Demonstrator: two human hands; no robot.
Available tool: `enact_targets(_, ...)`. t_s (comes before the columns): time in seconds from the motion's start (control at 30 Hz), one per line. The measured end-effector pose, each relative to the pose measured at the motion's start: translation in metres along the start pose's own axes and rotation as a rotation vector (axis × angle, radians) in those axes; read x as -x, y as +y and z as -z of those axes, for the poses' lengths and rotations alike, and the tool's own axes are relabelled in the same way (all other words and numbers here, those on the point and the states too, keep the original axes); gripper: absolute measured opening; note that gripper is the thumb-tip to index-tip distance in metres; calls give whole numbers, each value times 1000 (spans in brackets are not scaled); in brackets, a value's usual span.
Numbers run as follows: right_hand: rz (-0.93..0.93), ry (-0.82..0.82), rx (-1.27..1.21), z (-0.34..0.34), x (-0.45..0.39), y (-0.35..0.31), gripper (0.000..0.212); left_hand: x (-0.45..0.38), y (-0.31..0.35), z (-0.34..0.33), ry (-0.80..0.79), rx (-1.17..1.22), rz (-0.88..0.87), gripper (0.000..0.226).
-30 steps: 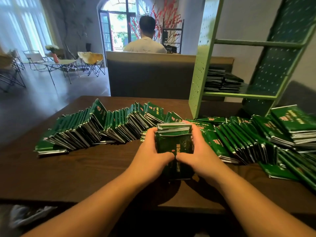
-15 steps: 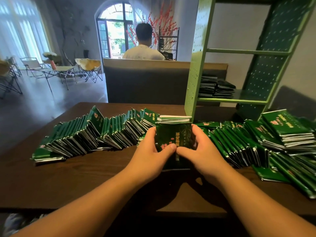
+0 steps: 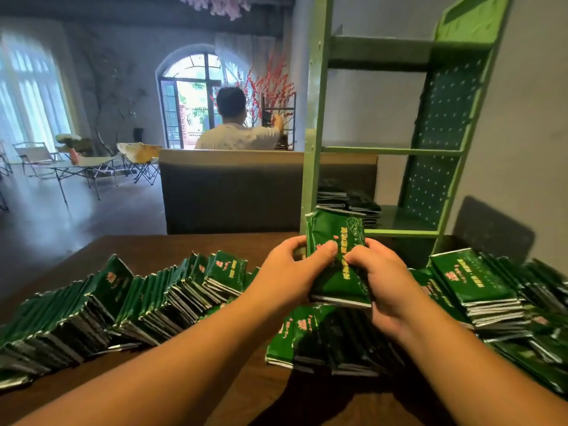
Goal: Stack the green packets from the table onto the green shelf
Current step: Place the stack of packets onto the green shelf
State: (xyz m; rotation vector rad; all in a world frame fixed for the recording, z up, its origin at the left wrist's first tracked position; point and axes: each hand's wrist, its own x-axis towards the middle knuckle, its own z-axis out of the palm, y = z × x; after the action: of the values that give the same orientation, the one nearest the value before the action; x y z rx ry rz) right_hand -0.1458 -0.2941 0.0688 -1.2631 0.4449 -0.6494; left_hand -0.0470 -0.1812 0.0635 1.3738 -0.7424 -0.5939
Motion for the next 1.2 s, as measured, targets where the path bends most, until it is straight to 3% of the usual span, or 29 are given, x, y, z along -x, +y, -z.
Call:
enact_targets(0.07, -37, 45, -50, 12, -14, -10, 19, -13, 7, -10, -17, 5, 39, 60)
enact_targets(0.17, -114, 130, -101, 32, -41, -27, 44, -35, 19, -29, -34, 12, 85, 55)
enact_targets(0.4, -17, 336, 3, 73, -109, -75, 15, -81, 18, -48, 22, 45, 88, 42)
enact_targets(0.5, -19, 376, 124, 77, -137, -85, 26, -94, 16, -49, 32, 15, 80, 39)
enact_targets(0.87, -100, 354, 325, 70, -223, -89, 55, -118, 2, -30, 41, -84, 63, 40)
enact_targets(1.13, -147, 227, 660, 48, -232, -98, 49, -116, -6, -16, 50, -106, 55, 34)
enact_targets(1.2, -119, 237, 735, 48, -234, -99, 56, -116, -7, -15, 48, -102, 61, 34)
